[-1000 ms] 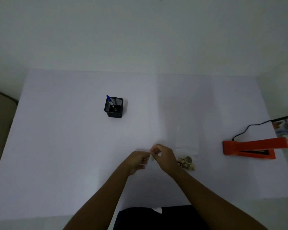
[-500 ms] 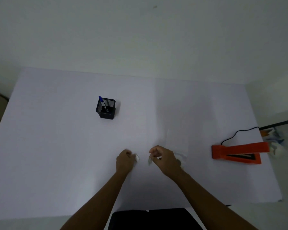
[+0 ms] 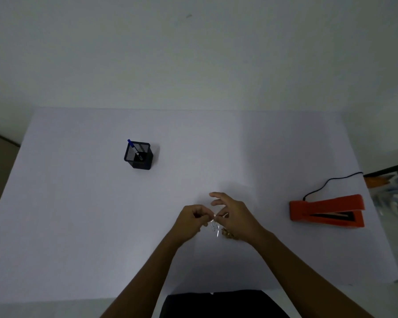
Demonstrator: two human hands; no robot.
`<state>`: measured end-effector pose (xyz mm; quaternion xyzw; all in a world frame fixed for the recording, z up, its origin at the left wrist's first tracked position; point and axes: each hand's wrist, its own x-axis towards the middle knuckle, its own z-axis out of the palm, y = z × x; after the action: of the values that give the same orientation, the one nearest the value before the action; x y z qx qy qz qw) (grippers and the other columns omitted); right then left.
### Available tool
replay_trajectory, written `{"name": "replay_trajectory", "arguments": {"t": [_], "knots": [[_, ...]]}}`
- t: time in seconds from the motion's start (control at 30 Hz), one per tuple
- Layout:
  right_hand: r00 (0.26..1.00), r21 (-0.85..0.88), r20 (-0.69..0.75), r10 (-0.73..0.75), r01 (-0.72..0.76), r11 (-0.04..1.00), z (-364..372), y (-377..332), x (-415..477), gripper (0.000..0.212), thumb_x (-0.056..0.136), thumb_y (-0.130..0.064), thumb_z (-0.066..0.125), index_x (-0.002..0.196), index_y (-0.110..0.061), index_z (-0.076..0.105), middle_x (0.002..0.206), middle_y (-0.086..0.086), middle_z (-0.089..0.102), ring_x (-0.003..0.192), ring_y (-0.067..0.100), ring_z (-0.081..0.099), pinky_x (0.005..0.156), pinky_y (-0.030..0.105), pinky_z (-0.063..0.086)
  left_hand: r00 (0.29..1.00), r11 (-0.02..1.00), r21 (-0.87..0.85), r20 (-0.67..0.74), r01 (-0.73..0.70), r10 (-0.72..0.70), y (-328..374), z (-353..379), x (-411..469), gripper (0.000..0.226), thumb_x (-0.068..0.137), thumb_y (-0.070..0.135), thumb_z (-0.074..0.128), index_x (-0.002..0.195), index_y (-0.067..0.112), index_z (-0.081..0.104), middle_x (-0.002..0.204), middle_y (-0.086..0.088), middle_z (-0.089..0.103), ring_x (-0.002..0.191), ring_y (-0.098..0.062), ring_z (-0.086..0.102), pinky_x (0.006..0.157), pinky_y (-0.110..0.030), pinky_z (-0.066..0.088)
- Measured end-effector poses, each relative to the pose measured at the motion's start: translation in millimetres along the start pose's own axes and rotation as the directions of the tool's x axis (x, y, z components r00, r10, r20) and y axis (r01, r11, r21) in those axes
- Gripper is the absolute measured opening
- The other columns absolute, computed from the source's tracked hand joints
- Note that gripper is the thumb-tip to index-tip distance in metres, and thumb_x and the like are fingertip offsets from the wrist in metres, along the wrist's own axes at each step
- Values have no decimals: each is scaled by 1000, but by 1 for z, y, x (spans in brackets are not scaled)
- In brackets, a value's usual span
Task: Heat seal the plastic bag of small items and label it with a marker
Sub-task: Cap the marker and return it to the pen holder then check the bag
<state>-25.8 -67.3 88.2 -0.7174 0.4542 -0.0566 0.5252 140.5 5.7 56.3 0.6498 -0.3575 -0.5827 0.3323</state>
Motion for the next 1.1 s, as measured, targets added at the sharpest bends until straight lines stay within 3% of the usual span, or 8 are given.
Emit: {"name": "replay_trajectory", "arguments": {"t": [0.17, 0.27, 0.37, 0.53, 0.87, 0.97, 1.1], "knots": [[985, 115, -134, 111, -96, 989, -19, 22, -5, 47, 90, -12, 66, 130, -34, 53, 116, -11, 65, 89, 5, 69, 76, 20, 57, 995, 992, -105, -53, 77, -83, 10, 26, 12, 16, 94, 12, 59, 94, 11, 75, 90, -5, 74, 70, -9, 63, 57, -21, 49], [946, 270, -219, 239, -176, 947, -26, 37, -8, 28, 90, -23, 66, 118, -23, 62, 102, -3, 71, 78, 9, 71, 71, 27, 58, 973, 952, -265, -126, 154, -192, 14, 46, 22, 15, 92, 11, 61, 93, 9, 76, 85, -6, 73, 69, -13, 60, 54, -24, 47], [909, 377, -224, 351, -251, 892, -26, 49, -14, 25, 87, -32, 70, 107, -17, 67, 91, 1, 73, 70, 13, 71, 64, 27, 58, 953, 908, -372, -148, 194, -264, 16, 65, 34, 13, 90, 13, 63, 93, 9, 76, 83, -5, 72, 71, -16, 60, 55, -27, 45], [862, 471, -251, 441, -289, 833, -25, 74, -13, 7, 87, -17, 69, 87, -13, 74, 79, 4, 75, 66, 15, 70, 55, 22, 51, 933, 862, -443, -131, 247, -335, 22, 87, 53, 14, 89, 14, 65, 96, 7, 75, 91, -10, 74, 75, -19, 63, 57, -28, 46], [838, 508, -152, 524, -388, 769, -24, 112, 12, 13, 90, -16, 66, 87, -5, 71, 76, 8, 70, 61, 12, 61, 52, 20, 47, 923, 923, -211, -151, 321, -355, 7, 95, 85, 12, 91, 13, 62, 93, 7, 72, 92, -12, 73, 77, -20, 67, 60, -29, 51], [826, 518, -146, 544, -405, 753, -21, 124, 18, 13, 88, -14, 67, 88, -1, 71, 81, 17, 73, 62, 16, 65, 51, 20, 50, 918, 928, -123, -150, 351, -367, 0, 96, 93, 14, 91, 13, 63, 97, 3, 71, 92, -14, 72, 74, -18, 66, 55, -26, 50], [818, 501, -146, 556, -424, 755, -19, 136, 22, 13, 87, -16, 70, 87, -3, 70, 81, 16, 73, 71, 27, 70, 57, 26, 52, 917, 932, -36, -164, 362, -362, -10, 99, 100, 13, 88, 15, 65, 91, 4, 72, 87, -14, 74, 72, -19, 67, 56, -27, 51]]}}
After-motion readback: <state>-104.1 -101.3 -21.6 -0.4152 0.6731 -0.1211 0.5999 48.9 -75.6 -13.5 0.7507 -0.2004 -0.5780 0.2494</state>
